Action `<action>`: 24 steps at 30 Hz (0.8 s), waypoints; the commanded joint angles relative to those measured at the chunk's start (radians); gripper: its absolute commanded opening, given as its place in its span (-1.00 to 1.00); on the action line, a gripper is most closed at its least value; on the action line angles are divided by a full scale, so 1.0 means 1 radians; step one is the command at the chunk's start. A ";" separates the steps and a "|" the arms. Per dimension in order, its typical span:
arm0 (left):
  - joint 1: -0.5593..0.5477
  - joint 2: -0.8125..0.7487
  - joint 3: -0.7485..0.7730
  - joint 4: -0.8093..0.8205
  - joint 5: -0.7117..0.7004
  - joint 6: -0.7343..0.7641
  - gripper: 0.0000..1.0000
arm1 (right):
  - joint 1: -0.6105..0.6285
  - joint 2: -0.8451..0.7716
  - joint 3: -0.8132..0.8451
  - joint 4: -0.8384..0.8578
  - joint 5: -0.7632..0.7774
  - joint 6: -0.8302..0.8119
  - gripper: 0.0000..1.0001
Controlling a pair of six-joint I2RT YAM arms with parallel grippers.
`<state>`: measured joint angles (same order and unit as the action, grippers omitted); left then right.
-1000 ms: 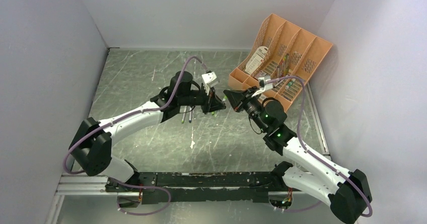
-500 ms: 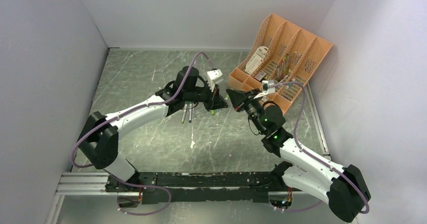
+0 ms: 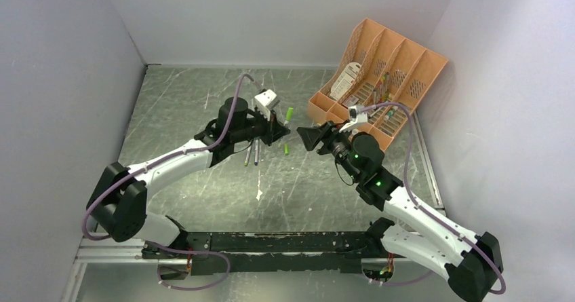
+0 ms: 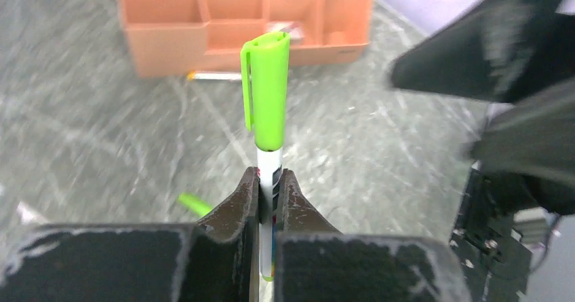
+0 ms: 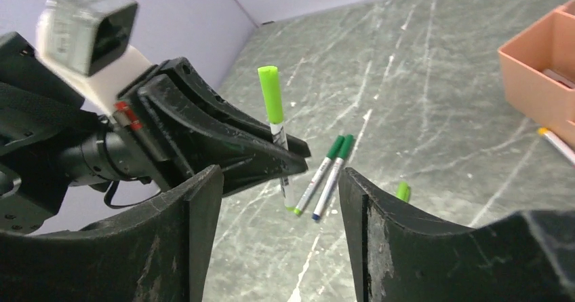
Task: Insert the pens into the pen caps
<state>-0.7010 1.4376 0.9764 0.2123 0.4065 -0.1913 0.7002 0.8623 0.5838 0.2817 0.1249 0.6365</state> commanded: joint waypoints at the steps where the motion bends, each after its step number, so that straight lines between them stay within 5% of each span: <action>1: 0.077 0.018 -0.089 0.039 -0.157 -0.128 -0.86 | 0.000 -0.019 0.027 -0.117 0.058 -0.001 0.26; 8: 0.107 0.182 0.007 -0.216 -0.389 -0.251 -0.86 | 0.000 0.058 -0.039 -0.086 -0.006 0.068 0.26; 13: 0.109 0.284 0.047 -0.229 -0.423 -0.282 -0.84 | -0.001 0.088 -0.068 -0.069 -0.030 0.080 0.25; 18: 0.110 0.383 0.088 -0.246 -0.416 -0.332 -0.70 | -0.002 0.148 -0.054 -0.110 -0.004 0.063 0.25; 24: 0.110 0.411 0.073 -0.225 -0.397 -0.347 -0.31 | -0.013 0.248 0.028 -0.238 0.094 -0.013 0.29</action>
<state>-0.5915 1.8500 1.0355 -0.0086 0.0139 -0.5102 0.6971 1.0630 0.5388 0.1368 0.1417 0.6815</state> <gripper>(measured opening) 0.282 0.637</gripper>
